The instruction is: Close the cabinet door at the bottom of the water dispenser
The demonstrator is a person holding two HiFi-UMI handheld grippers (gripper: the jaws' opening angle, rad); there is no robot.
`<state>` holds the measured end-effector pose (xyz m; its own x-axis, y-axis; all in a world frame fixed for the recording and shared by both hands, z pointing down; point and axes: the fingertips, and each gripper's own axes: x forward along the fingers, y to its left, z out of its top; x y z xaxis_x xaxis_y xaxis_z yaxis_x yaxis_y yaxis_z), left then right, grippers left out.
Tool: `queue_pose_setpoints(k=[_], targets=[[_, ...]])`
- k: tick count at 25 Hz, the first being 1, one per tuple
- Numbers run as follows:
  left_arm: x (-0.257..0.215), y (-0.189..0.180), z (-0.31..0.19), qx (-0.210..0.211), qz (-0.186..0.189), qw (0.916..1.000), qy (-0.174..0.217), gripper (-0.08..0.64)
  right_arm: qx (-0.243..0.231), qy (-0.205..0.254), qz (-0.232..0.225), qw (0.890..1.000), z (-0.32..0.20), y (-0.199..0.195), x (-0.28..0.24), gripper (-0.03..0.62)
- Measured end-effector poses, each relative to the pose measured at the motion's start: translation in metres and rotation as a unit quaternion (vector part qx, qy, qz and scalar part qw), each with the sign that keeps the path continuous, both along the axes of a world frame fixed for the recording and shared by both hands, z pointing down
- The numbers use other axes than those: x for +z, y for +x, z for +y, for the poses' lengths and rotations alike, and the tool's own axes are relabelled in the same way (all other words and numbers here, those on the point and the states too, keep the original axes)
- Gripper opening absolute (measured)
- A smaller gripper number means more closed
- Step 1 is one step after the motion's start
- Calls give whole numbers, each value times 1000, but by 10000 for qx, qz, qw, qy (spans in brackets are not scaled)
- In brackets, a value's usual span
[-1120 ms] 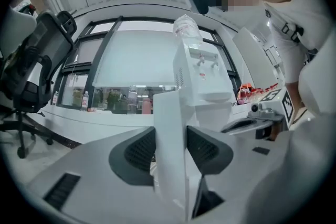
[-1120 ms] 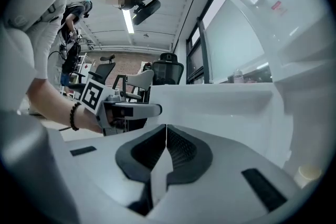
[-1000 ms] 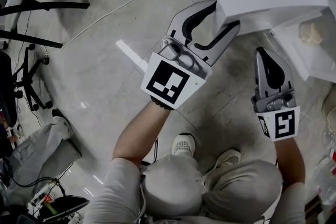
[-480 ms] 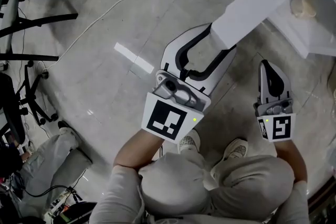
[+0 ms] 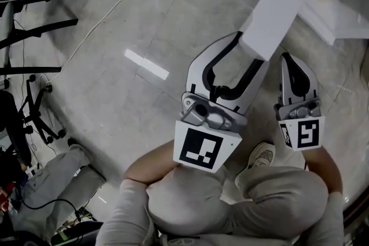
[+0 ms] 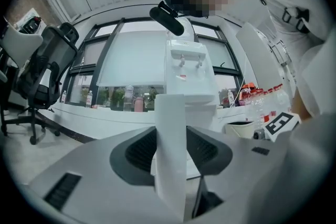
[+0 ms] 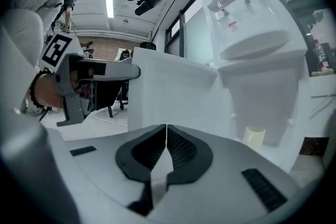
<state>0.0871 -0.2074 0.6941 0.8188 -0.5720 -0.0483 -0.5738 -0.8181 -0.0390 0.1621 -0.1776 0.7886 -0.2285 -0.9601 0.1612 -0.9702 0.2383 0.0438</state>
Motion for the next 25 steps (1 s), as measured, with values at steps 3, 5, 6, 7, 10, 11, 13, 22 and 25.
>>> queue_pose_setpoints(k=[3,5,6,7,10,11,13,22,25], targets=[[1,9,13,60,-1,10000,27,179,98,-47,-62,9999,10,4,0,17],[0,16,22,155,20,9999,52,178,152,-59,-44,9999,19,7,2,16],[0,20,28,230,23,9997,83,175,196,-66,-50,9998,23,8,3,17],[0,24,33,313,21,9994,117,175,243,-79,-67,9997,27,10,5,17],[0,33,44,514,38,9986,145,176,320,-113,-110,9994,36,13,9,17],[0,35,46,560,47,9983,131,176,323,-111,-113,9994,38,13,9,17],[2,38,53,669,25,9977,96,176,302,-79,-97,9995,44,11,7,17],[0,66,76,1200,-13,9928,56,149,315,-2,-146,9994,65,23,1,18],[-1,73,81,1328,26,9911,13,149,350,-62,-228,9991,75,25,5,29]])
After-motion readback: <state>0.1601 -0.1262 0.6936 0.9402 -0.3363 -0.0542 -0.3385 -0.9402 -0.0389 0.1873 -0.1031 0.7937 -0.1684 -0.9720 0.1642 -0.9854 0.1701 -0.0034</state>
